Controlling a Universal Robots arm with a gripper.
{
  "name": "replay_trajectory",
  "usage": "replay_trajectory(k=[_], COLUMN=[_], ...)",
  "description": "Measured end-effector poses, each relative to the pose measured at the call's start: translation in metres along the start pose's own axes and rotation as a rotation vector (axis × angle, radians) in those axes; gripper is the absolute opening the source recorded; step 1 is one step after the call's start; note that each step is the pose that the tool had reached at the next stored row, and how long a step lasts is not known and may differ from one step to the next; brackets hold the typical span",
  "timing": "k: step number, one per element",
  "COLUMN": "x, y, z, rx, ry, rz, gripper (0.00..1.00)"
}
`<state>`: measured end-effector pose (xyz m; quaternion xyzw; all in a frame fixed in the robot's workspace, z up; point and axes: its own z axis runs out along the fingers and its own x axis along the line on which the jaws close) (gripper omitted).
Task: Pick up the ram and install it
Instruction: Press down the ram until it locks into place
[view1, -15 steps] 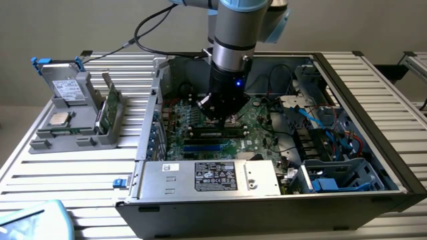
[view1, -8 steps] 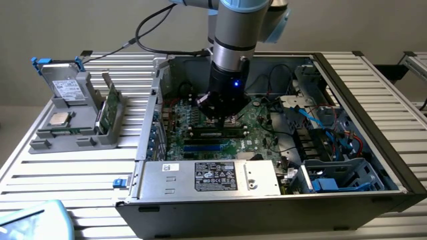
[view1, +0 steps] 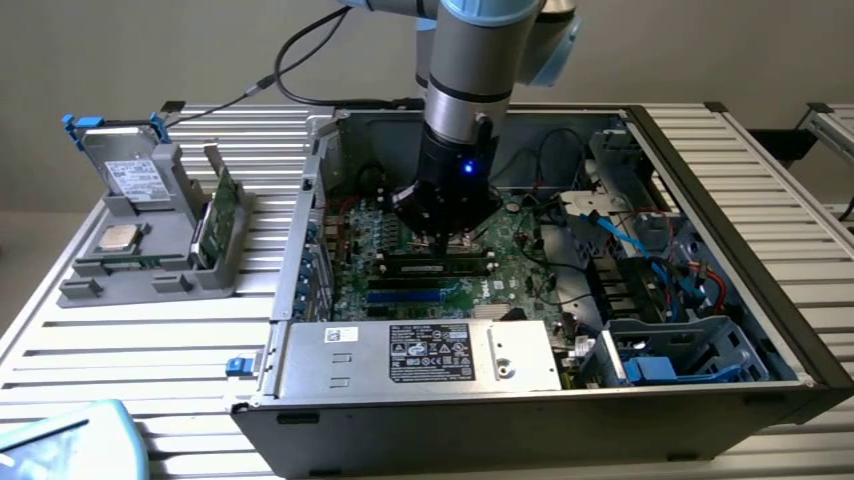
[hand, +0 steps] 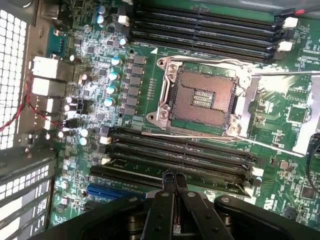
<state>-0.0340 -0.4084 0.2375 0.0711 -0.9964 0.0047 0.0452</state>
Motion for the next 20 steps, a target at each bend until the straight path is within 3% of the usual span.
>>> replay_trajectory(k=[7, 13, 20], x=[-0.0001, 0.0000, 0.0000], y=[0.0000, 0.0000, 0.0000], z=[0.0000, 0.0000, 0.0000], rx=[-0.0062, -0.0069, -0.0057], ry=[-0.0049, -0.0093, -0.0096], rz=[0.079, 0.135, 0.141], gripper=[0.11, 0.11, 0.11])
